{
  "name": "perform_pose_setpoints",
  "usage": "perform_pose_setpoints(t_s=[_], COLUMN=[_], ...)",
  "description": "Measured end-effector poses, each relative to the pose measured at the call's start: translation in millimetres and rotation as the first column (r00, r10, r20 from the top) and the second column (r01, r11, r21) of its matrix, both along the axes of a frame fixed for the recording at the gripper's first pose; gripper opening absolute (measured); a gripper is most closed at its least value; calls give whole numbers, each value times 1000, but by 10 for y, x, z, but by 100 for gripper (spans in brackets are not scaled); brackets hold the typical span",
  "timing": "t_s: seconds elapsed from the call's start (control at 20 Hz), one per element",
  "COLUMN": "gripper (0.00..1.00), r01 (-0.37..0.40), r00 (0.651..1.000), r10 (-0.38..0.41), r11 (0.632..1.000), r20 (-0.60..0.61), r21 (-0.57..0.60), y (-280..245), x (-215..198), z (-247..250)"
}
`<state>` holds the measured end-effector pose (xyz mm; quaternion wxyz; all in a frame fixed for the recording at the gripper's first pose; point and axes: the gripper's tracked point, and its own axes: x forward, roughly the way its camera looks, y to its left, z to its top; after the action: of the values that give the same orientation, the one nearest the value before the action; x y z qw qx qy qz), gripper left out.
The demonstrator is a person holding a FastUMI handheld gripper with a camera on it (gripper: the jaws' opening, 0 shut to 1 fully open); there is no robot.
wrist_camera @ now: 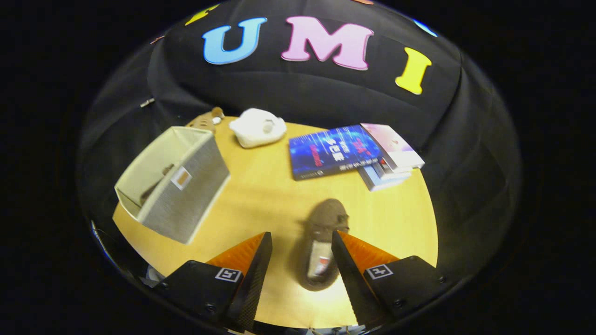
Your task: Open the storage box then place both shoes into the box .Put the left shoe in first, then the right shoe, with the right side of both shoes facing outward in a uniform manner.
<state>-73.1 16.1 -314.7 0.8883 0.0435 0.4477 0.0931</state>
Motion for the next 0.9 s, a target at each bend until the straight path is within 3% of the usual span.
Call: perform_pose_setpoints(t_s=[0.2,0.45,0.55,0.6,0.85,0.9], gripper=[79,77,70,64,8,6], r01=[30,23,27,34,118,130], r00=[994,990,992,993,983,981], r10=[-37,-39,-41,-46,-130,-141], r11=[997,993,993,993,988,988], r20=[-103,-133,-119,-111,-129,-134], r21=[-73,-118,-115,-109,-98,-90], y=[-370,-420,-388,-371,-418,-413], x=[-152,102,245,313,392,368], z=[-717,-1274,-1390,-1423,-1486,-1438])
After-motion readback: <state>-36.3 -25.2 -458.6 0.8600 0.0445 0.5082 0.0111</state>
